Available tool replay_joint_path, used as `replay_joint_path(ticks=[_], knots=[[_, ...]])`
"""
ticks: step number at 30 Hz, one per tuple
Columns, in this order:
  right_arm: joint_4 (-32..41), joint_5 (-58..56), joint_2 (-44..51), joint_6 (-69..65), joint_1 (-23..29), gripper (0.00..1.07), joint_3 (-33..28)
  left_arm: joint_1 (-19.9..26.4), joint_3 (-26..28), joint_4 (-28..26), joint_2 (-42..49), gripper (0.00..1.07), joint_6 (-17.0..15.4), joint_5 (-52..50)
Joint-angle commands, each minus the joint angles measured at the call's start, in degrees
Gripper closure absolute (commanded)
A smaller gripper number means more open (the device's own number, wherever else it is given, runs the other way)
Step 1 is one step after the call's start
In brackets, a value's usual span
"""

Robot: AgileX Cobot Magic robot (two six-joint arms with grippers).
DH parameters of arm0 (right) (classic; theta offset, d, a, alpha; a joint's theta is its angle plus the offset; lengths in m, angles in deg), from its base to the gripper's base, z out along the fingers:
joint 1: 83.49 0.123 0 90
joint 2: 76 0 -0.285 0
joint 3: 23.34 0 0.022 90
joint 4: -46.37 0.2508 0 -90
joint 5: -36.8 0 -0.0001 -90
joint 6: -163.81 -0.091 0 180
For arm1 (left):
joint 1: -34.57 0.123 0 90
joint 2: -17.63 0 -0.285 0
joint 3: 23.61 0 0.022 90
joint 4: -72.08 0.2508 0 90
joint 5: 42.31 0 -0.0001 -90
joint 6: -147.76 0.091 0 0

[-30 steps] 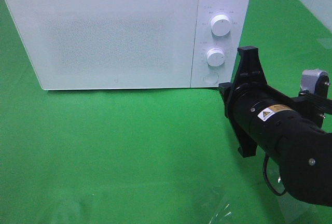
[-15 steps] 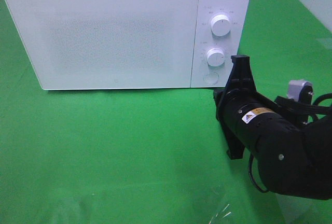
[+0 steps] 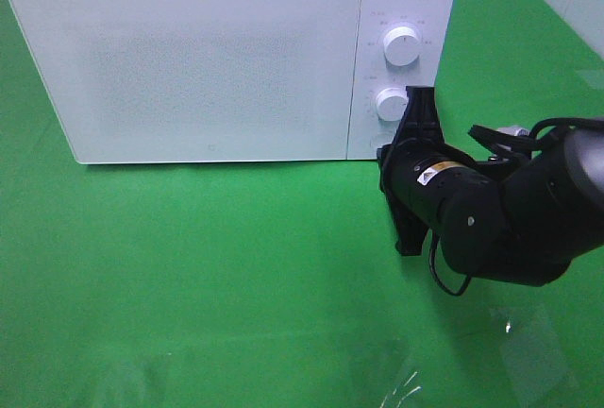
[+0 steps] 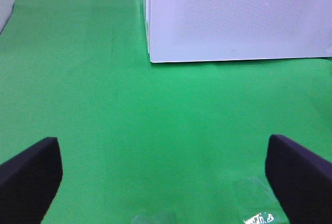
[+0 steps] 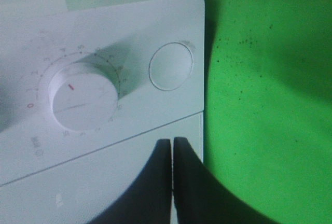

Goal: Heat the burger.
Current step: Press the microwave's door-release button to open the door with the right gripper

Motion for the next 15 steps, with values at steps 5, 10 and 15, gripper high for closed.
replay_joint_path(ticks=[5, 10, 15], knots=[[-1.8, -2.5, -3.1, -0.2, -3.3, 1.07, 4.1, 0.1, -0.2, 0.0, 0.9, 0.06, -0.2, -0.4], [-2.1, -3.0, -4.5, -0.2, -5.1, 1.07, 6.1, 0.1, -0.2, 0.0, 0.9, 0.06, -0.2, -0.4], [-2.3, -5.1, -5.8, -0.2, -5.6, 1.07, 8.5, 0.1, -0.2, 0.0, 0.9, 0.06, -0.2, -0.4]])
